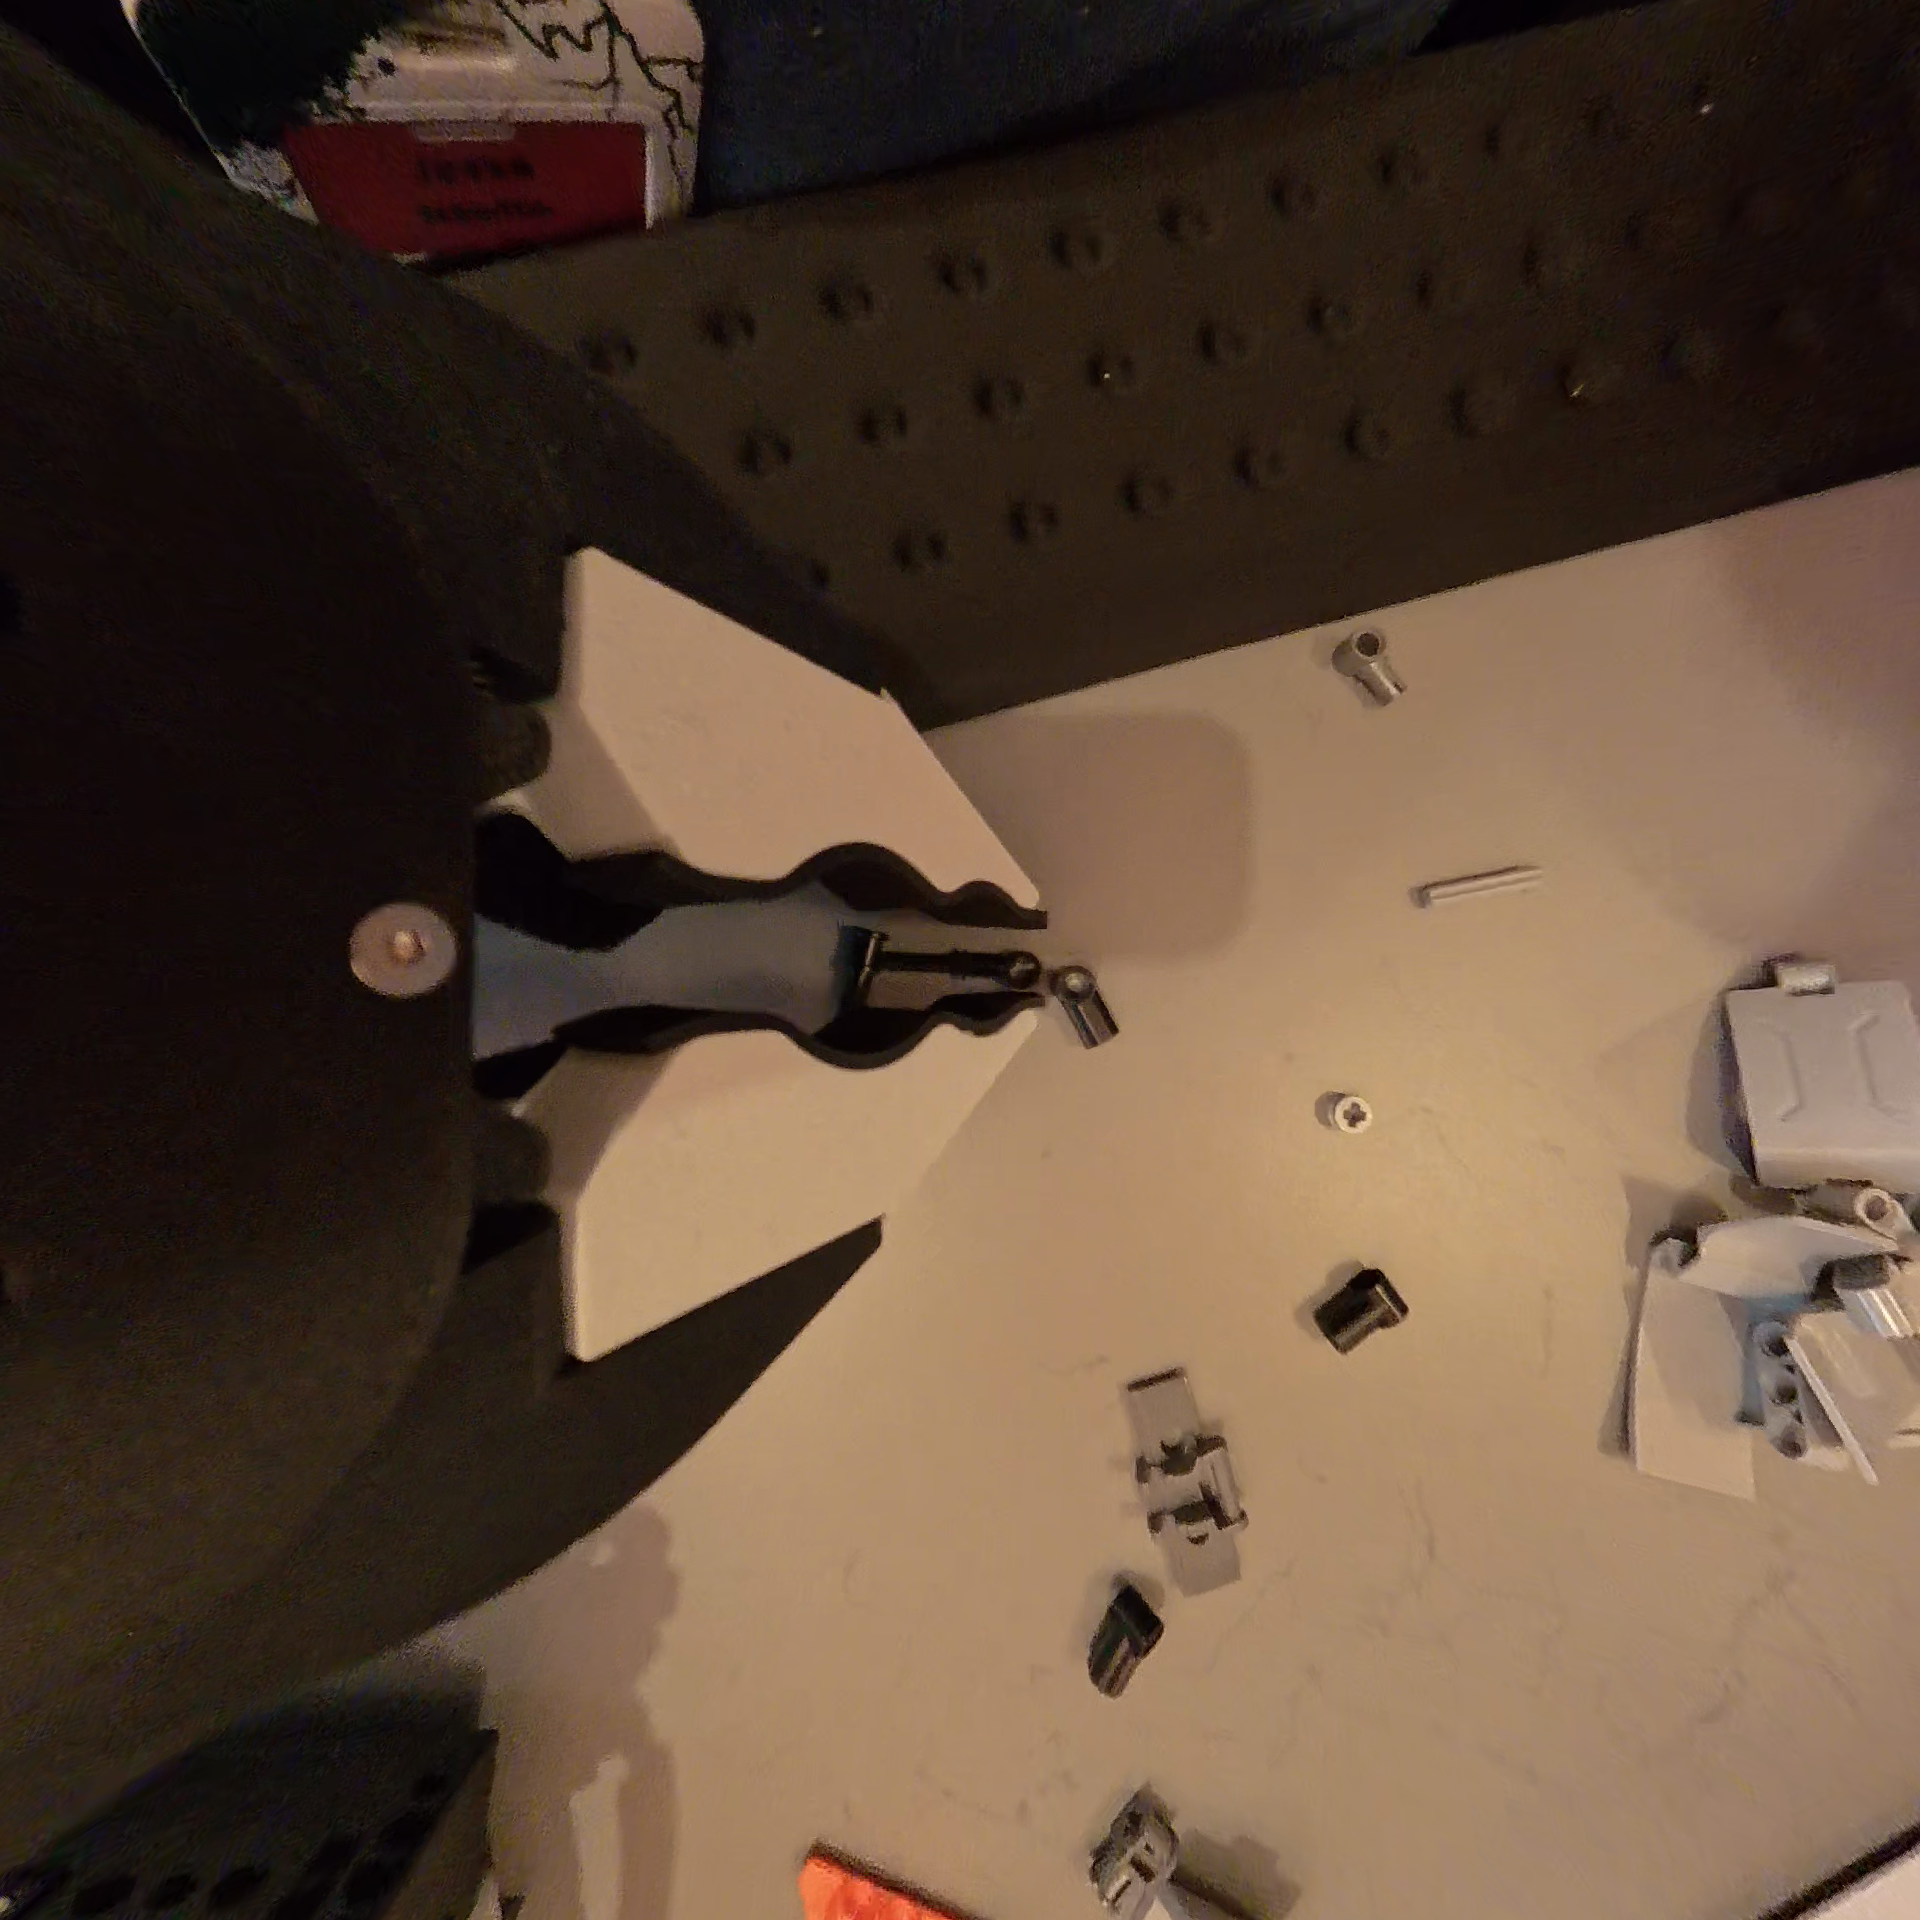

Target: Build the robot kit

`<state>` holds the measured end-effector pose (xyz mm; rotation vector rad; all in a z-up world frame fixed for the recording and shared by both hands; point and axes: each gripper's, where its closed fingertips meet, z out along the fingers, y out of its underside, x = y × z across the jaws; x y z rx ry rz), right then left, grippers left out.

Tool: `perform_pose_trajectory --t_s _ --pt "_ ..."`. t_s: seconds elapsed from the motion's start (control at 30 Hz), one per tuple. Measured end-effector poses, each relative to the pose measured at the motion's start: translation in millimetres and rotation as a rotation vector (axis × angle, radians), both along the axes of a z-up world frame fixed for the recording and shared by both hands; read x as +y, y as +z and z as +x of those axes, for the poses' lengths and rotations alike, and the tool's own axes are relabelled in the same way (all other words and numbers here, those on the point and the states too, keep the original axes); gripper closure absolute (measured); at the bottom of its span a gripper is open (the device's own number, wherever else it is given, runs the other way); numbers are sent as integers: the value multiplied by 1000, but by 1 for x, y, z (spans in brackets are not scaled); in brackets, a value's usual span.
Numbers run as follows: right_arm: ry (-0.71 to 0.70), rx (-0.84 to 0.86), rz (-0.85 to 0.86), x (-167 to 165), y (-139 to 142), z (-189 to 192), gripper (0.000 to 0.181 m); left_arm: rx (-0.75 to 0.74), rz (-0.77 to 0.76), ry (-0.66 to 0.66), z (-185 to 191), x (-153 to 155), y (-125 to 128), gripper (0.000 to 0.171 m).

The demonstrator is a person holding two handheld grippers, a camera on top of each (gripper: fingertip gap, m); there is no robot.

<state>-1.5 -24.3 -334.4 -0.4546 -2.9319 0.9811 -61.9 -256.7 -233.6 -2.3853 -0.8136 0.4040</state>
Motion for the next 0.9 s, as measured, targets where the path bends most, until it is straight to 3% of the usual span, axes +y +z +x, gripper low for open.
perform_pose_trajectory --t_s 0.3,0.4,0.5,0.6,0.7,0.9 --pt "-15 49 -9 2 -2 -2 178 38 95 -141 0 61 18 158" --pt "-37 40 -69 1 8 -4 178 55 143 -192 -2 89 26 155" --pt "-87 58 -157 10 34 -11 178 66 271 -275 -1 137 40 152" --pt "-182 102 -238 35 72 -29 177 56 343 -362 -3 189 39 143" --pt "-287 183 -208 76 99 -53 178 70 411 -472 -4 246 33 135" --pt "-384 263 -120 135 116 -82 178 67 394 -577 -24 333 -11 125"
